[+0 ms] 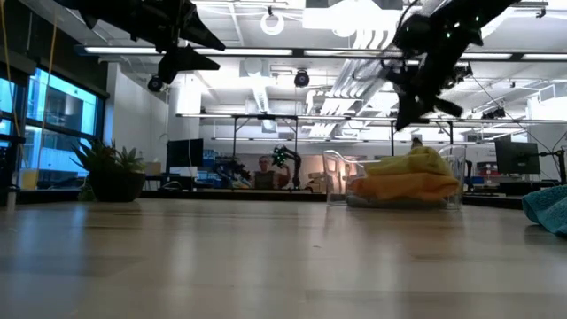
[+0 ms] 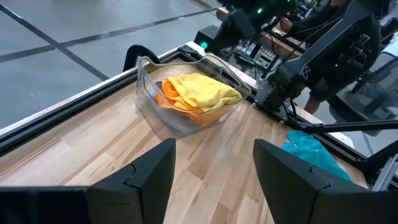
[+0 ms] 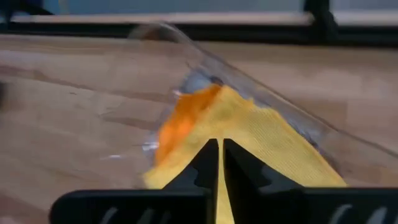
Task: Fold microfiber towels
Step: Fold the green microfiber towel
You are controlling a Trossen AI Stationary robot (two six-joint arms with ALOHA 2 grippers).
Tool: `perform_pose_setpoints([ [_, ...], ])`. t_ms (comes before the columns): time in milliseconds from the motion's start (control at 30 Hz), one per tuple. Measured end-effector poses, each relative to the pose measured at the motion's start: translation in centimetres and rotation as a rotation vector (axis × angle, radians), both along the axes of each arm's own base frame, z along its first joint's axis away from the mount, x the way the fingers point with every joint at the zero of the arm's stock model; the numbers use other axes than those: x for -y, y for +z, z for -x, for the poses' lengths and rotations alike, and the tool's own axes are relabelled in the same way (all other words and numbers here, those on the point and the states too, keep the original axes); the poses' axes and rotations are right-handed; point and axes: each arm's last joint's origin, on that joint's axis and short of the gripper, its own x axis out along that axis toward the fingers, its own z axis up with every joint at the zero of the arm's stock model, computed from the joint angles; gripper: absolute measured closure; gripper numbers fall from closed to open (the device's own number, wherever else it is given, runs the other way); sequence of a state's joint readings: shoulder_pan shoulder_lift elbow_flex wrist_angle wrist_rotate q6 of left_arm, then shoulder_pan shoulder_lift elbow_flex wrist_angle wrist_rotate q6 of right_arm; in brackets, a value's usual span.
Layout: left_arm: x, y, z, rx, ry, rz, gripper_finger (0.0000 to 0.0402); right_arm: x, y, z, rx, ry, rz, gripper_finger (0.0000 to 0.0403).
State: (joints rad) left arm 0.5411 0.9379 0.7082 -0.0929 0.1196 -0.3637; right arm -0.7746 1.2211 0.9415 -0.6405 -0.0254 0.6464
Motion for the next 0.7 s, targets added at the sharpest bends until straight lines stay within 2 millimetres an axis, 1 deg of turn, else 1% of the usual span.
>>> perform_pose_setpoints([
  [100,0.0,0.0,0.0,0.0,0.0,0.0,0.0195,-0.8,1.6,-0.9,0.072,0.093,0.064,0.0367],
  [300,0.0,0.0,0.0,0.003,-0.013,0.003,0.0195,-3.0,3.4,-3.5,0.186,0.288,0.247,0.0324],
  [400,0.1,0.0,0.0,0.004,-0.019,0.005,0.0195,-3.9,3.8,-4.5,0.199,0.331,0.316,0.0307],
  [500,0.1,0.0,0.0,0.008,-0.022,0.004,0.0195,-4.5,4.0,-4.9,0.183,0.379,0.37,0.0291],
  [700,0.2,0.3,-0.1,0.033,-0.059,0.002,0.0195,-4.8,4.0,-5.1,0.183,0.404,0.384,0.0252],
])
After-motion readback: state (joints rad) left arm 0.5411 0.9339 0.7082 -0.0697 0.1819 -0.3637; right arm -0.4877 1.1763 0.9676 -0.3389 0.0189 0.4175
